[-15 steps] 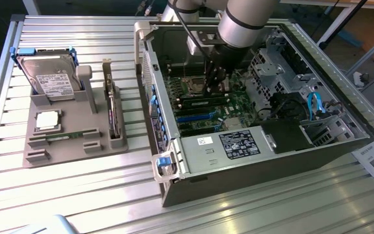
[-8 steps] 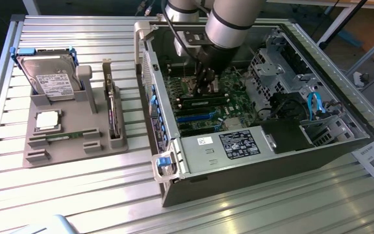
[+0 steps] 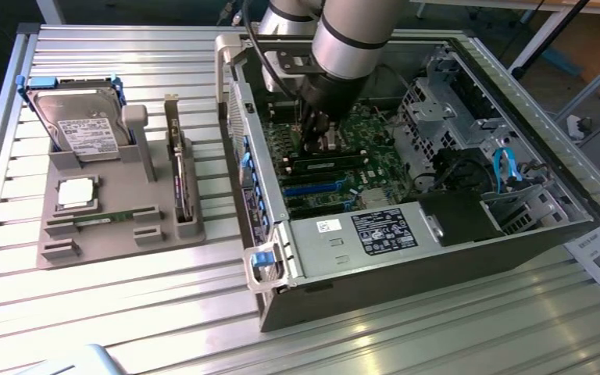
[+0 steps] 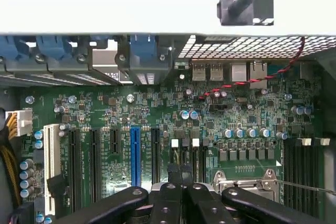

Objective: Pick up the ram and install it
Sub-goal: 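Press down the ram until it locks into place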

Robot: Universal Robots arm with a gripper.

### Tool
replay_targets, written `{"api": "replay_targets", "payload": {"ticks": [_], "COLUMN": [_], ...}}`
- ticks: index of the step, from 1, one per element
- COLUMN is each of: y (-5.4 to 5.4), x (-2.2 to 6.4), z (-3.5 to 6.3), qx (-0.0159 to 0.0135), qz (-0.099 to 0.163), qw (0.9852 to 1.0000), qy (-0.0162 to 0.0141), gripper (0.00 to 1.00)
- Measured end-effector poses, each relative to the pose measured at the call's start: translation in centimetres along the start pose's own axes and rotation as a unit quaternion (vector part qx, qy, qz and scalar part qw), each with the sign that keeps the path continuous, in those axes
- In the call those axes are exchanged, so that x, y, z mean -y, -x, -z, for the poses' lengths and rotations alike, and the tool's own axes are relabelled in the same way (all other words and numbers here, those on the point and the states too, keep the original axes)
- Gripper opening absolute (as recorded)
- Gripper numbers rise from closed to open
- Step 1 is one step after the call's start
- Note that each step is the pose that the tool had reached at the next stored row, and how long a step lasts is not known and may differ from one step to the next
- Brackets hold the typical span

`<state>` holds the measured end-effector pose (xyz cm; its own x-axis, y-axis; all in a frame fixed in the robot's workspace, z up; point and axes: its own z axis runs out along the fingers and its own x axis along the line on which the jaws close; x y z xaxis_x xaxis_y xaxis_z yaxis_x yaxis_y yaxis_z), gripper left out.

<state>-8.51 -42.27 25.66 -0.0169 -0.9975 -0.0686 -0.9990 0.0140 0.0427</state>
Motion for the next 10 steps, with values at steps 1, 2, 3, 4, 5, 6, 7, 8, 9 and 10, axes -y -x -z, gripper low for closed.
{"api": "replay_targets", "payload": {"ticks": [1, 2, 3, 4, 5, 6, 7, 8, 9, 10], "y": [0.0, 0.01, 0.24, 0.37, 0.38, 0.38, 0.38, 0.38, 0.38, 0.37], "x": [0.0, 0.0, -0.03, -0.04, -0.05, -0.05, -0.06, -0.1, -0.13, -0.15], "z": [0.0, 0.0, -0.05, -0.08, -0.09, -0.09, -0.09, -0.13, -0.18, -0.24], "qx": [0.0, 0.0, 0.0, 0.0, 0.0, 0.0, -0.0001, 0.0, 0.0001, 0.0001], "qz": [0.0, 0.0, 0.0, 0.0, 0.0, 0.0, 0.0, 0.0, 0.0, 0.0], "qw": [1.0, 1.0, 1.0, 1.0, 1.0, 1.0, 1.0, 1.0, 1.0, 1.0], "qy": [0.0, 0.0, 0.0, 0.0, 0.0, 0.0, 0.0, 0.0, 0.0, 0.0], "gripper": [0.1, 0.1, 0.1, 0.1, 0.1, 0.1, 0.1, 0.1, 0.1, 0.1]}}
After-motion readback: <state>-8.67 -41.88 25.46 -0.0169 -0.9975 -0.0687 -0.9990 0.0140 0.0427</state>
